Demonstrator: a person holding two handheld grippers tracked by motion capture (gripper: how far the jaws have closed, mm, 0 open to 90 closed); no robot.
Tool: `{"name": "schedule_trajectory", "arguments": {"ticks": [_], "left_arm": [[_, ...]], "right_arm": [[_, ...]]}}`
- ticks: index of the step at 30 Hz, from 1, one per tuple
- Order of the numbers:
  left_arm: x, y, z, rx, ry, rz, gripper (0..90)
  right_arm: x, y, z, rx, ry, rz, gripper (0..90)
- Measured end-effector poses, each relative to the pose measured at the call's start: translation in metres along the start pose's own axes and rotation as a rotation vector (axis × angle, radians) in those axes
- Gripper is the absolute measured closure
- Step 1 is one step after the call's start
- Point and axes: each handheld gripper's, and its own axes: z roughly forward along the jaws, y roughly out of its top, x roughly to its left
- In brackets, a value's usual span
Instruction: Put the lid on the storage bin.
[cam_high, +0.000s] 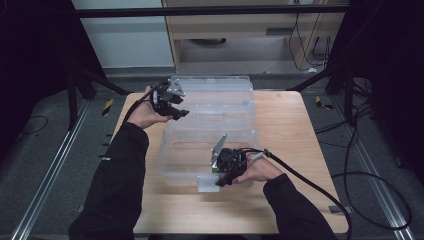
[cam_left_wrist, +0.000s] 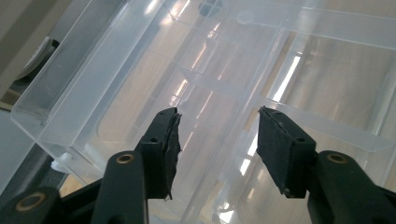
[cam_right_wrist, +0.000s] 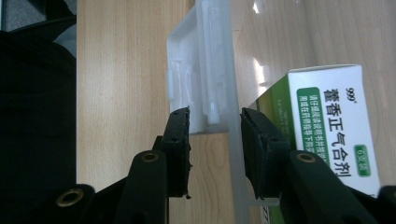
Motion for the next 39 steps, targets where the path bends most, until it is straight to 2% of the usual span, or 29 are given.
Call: {"name": "schedule_trajectory", "arguments": {"ticks": [4, 20, 25, 34, 39], "left_arm": [[0.001, 0.000, 0.003, 0.025, -0.006, 0.014, 51.7], [-0.004, 0.008, 0.008, 0.039, -0.034, 0.064, 66.3], [-0.004, 0.009, 0.008, 0.035, -0.043, 0.057, 68.9], [-0.007, 0.014, 0.005, 0.068, -0.042, 0.122, 75.3], [-0.007, 0.015, 0.003, 0.071, -0.060, 0.140, 78.4]], "right_arm": [[0.000, 0.000, 0.000, -0.002, -0.002, -0.005, 64.1], [0.000, 0.000, 0.000, -0.003, -0.005, -0.003, 64.1], [0.001, 0.000, 0.000, -0.005, -0.007, 0.003, 64.2], [0.002, -0.001, 0.000, -0.008, -0.015, 0.001, 64.5], [0.002, -0.001, 0.000, -0.007, -0.016, 0.012, 64.6]]}}
